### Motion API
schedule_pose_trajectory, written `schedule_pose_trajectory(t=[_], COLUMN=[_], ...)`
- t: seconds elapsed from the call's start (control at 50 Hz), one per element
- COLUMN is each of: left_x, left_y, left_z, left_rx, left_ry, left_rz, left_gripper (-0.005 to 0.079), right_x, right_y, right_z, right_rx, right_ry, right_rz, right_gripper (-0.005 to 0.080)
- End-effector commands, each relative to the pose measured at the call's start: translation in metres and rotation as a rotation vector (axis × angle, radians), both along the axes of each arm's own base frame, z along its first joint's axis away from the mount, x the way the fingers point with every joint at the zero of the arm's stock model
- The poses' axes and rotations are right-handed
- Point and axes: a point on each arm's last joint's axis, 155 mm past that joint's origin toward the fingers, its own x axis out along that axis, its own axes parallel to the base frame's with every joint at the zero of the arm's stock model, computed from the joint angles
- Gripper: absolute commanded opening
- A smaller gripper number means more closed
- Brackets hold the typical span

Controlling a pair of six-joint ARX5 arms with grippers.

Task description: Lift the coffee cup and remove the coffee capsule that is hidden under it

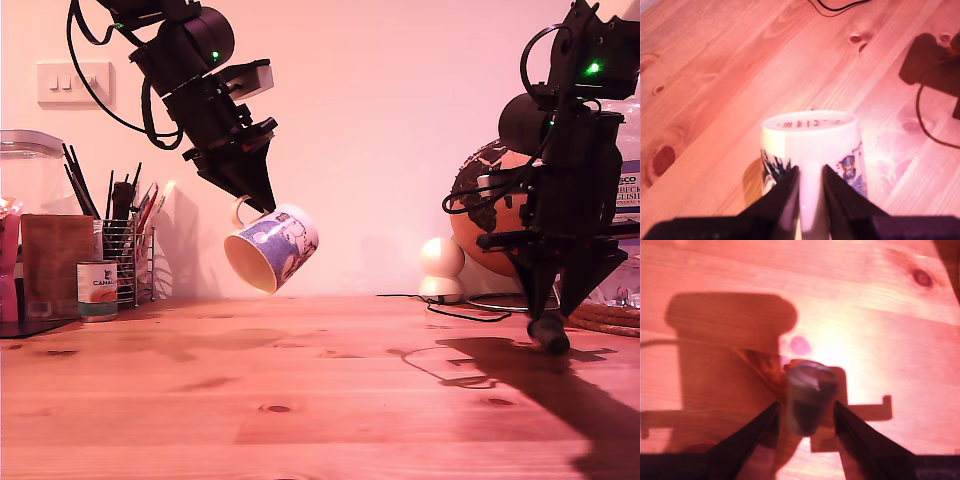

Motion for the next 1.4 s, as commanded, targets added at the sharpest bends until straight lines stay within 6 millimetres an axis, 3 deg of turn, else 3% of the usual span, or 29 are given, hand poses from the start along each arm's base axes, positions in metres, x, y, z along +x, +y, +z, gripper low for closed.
schedule_pose_trajectory(t=[0.0, 0.12, 0.28, 0.34, 0.42, 0.44, 0.82, 1.14, 1.38], left_x=[0.005, 0.005, 0.004, 0.004, 0.004, 0.004, 0.004, 0.013, 0.009], left_y=[-0.003, -0.003, -0.003, -0.003, -0.004, -0.004, -0.021, -0.032, -0.038], left_z=[0.023, 0.023, 0.023, 0.023, 0.023, 0.023, 0.037, 0.060, 0.066], left_rx=[-0.033, -0.033, -0.036, -0.036, -0.037, -0.038, -0.127, -0.268, -0.321], left_ry=[-0.054, -0.054, -0.054, -0.054, -0.053, -0.053, -0.074, -0.094, -0.076], left_rz=[0.000, 0.000, -0.002, -0.002, -0.003, -0.005, -0.058, -0.053, -0.073], left_gripper=[-0.0020, -0.0020, -0.0020, -0.0020, -0.0020, -0.0020, -0.0020, -0.0020, -0.0020], right_x=[0.001, 0.003, 0.010, 0.013, 0.015, 0.016, 0.029, 0.035, 0.039], right_y=[0.002, 0.004, 0.019, 0.028, 0.043, 0.048, 0.128, 0.145, 0.146], right_z=[0.001, 0.005, 0.028, 0.038, 0.049, 0.053, 0.091, 0.100, 0.088], right_rx=[0.000, 0.006, 0.060, 0.091, 0.149, 0.165, 0.395, 0.446, 0.452], right_ry=[-0.005, -0.012, -0.029, -0.034, -0.039, -0.046, -0.155, -0.201, -0.183], right_rz=[0.008, 0.004, 0.033, 0.050, 0.082, 0.093, 0.237, 0.276, 0.259], right_gripper=[0.0312, 0.0311, 0.0268, 0.0196, -0.0001, -0.0018, -0.0013, -0.0013, -0.0013])
